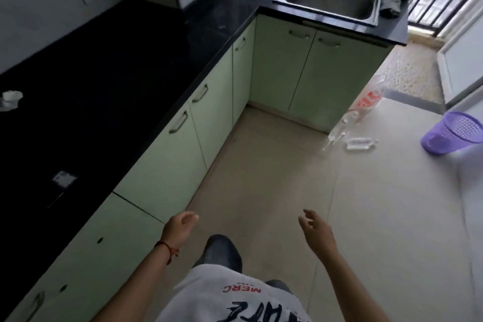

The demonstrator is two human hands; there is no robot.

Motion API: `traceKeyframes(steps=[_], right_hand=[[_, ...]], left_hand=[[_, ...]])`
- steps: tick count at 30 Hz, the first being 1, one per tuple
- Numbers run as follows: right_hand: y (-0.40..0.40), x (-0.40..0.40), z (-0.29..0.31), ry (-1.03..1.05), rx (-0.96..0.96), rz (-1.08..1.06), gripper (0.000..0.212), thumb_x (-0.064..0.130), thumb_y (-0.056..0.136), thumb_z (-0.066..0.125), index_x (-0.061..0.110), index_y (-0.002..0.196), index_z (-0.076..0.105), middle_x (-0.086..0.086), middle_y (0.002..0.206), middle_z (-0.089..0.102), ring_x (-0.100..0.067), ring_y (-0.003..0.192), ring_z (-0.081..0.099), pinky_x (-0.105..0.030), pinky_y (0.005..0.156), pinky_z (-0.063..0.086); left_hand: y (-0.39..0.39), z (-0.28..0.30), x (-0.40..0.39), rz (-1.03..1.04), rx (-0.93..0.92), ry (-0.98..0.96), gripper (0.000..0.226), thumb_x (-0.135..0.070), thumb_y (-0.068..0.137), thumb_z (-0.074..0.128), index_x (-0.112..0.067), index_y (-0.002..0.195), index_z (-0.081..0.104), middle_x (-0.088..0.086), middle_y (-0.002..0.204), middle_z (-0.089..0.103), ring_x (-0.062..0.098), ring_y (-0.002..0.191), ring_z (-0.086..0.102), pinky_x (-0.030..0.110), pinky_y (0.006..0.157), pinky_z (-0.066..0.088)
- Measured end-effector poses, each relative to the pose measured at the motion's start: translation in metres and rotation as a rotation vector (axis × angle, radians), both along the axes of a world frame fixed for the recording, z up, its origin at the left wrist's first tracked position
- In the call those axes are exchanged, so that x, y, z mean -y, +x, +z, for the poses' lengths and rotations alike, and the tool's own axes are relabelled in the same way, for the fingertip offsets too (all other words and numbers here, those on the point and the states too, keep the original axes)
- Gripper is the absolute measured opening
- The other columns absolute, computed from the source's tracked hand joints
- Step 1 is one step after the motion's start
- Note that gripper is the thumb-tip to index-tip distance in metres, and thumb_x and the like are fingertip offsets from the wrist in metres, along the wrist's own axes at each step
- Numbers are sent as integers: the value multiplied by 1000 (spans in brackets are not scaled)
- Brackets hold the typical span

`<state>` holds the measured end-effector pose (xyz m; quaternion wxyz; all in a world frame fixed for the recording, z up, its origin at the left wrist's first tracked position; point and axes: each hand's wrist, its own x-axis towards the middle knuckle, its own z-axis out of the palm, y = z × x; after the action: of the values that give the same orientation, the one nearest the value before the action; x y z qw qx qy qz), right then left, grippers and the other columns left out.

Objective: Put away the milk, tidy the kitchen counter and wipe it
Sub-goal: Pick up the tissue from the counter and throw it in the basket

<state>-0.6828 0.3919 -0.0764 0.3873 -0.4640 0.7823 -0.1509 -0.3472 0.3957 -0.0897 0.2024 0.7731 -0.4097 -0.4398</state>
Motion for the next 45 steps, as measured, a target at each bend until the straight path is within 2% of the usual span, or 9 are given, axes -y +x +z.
traceKeyframes(steps=[11, 18, 21, 24, 29, 34, 38, 42, 45], right_hand=[[18, 177, -9, 79, 18, 155, 41, 32, 93, 48, 17, 131, 45, -11, 128, 59, -24, 116, 55, -38, 95, 45], [35, 268, -9, 122, 62, 282, 41, 21, 93, 51, 5, 130, 46, -20, 127, 57, -31, 114, 55, -42, 97, 46], [51, 305, -10, 131, 39, 414, 40, 23, 92, 52, 7, 129, 49, -18, 126, 58, -29, 111, 58, -36, 92, 47], [72, 344, -8, 128, 27, 594, 39, 25, 92, 53, 10, 127, 51, -16, 121, 63, -25, 110, 60, -28, 83, 46], [120, 404, 6, 94, 39, 937, 38, 29, 93, 50, 13, 127, 50, -16, 119, 64, -25, 110, 60, -31, 85, 49], [179, 441, 24, 16, 71, 1230, 37, 29, 93, 50, 14, 127, 51, -13, 121, 63, -24, 110, 60, -31, 86, 48], [224, 443, 46, -71, 203, 1326, 33, 22, 93, 51, 10, 123, 54, -11, 119, 64, -21, 102, 62, -30, 83, 49], [271, 438, 65, -215, 346, 1332, 22, 14, 91, 53, 9, 110, 63, -7, 102, 68, -15, 86, 62, -22, 71, 48], [319, 437, 74, -166, 397, 1338, 25, 15, 92, 52, 11, 115, 61, -2, 103, 66, -13, 90, 63, -24, 78, 51]], left_hand=[[3, -9, 161, 135, -11, 10, 25, -17, 86, 59, 1, 103, 64, 19, 109, 67, 29, 102, 60, 31, 85, 44], [10, 16, 234, 211, -52, -59, 26, -20, 88, 57, -3, 106, 63, 17, 110, 65, 23, 98, 58, 23, 79, 40], [20, 16, 235, 334, -69, -46, 25, -20, 88, 57, -4, 106, 63, 17, 110, 65, 19, 94, 56, 25, 80, 41], [25, 12, 220, 492, -65, -9, 25, -18, 89, 56, -2, 106, 63, 18, 112, 65, 26, 102, 59, 29, 84, 44], [10, 13, 191, 791, 5, 43, 25, -18, 88, 56, -1, 106, 64, 16, 114, 65, 28, 106, 59, 30, 86, 43], [-12, 27, 182, 1075, 15, -2, 23, -15, 86, 60, -1, 104, 64, 17, 111, 67, 28, 106, 60, 30, 88, 44], [-13, 46, 182, 1155, 80, -65, 29, -15, 87, 59, -4, 113, 60, 16, 116, 65, 24, 107, 59, 25, 88, 42], [10, 67, 189, 1197, 242, -196, 27, -10, 87, 57, -3, 113, 60, 15, 115, 65, 22, 104, 59, 25, 86, 42], [44, 75, 194, 1150, 407, -255, 27, -10, 87, 57, -3, 113, 60, 13, 113, 65, 25, 106, 59, 28, 87, 44]])
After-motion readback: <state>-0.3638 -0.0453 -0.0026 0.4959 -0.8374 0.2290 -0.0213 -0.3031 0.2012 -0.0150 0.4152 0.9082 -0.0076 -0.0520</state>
